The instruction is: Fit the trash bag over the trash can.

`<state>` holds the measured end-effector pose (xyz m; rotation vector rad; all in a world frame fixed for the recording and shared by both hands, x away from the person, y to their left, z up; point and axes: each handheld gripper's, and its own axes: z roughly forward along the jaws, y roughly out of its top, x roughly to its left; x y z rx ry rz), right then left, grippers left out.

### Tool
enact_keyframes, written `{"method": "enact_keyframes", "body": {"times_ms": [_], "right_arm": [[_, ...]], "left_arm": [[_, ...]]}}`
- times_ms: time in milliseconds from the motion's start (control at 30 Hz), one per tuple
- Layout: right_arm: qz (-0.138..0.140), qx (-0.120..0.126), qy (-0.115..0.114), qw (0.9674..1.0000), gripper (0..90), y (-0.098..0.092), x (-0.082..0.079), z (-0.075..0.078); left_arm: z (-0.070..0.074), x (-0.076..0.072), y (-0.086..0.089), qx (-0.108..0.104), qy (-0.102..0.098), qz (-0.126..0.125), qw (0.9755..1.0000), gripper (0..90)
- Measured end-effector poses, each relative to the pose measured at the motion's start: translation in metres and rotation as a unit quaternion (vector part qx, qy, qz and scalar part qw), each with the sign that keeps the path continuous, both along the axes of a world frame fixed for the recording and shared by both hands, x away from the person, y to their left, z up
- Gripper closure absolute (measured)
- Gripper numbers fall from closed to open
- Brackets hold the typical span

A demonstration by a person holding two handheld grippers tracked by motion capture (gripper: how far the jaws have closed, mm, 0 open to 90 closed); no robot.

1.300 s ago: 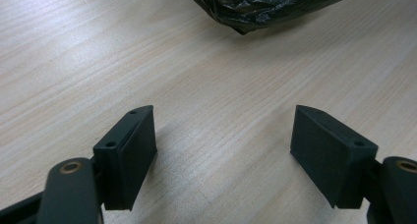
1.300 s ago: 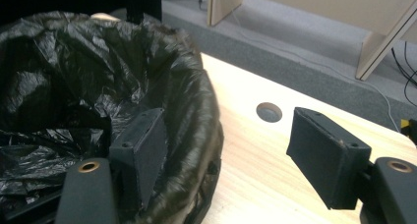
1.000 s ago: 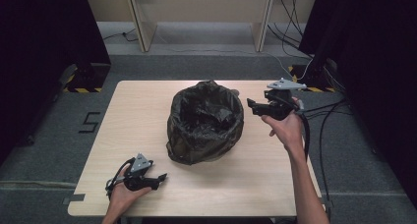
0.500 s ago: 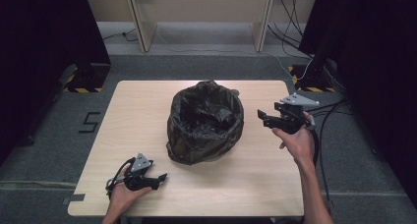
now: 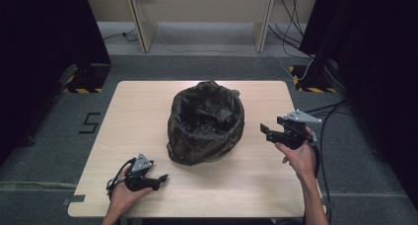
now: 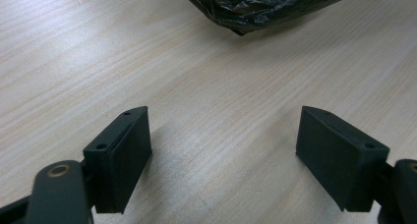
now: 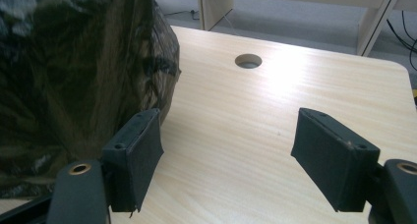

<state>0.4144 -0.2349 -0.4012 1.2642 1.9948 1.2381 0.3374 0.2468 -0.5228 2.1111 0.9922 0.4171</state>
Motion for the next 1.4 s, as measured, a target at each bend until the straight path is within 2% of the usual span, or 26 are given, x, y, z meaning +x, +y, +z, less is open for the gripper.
{"method": "enact_keyframes", "body": {"times_ms": [500, 800, 1033, 1400], "right_arm": [[0.002, -0.004, 0.013, 0.9999, 25.7, -0.001, -0.022, -0.048], [0.014, -0.011, 0.029, 0.9994, 24.3, 0.002, -0.031, -0.061], [0.016, -0.019, 0.051, 0.9984, 24.2, -0.003, -0.043, -0.078], [0.016, -0.027, 0.071, 0.997, 24.3, -0.011, -0.054, -0.099]], "left_arm": [[0.0, 0.002, -0.001, 0.0, -0.001, -0.002, 1.0, 18.2], [0.0, 0.002, -0.001, 0.0, -0.001, -0.002, 1.0, 18.2], [0.0, 0.002, -0.001, 0.0, -0.001, -0.002, 1.0, 18.1], [0.0, 0.002, -0.001, 0.0, -0.001, -0.002, 1.0, 18.1]]}}
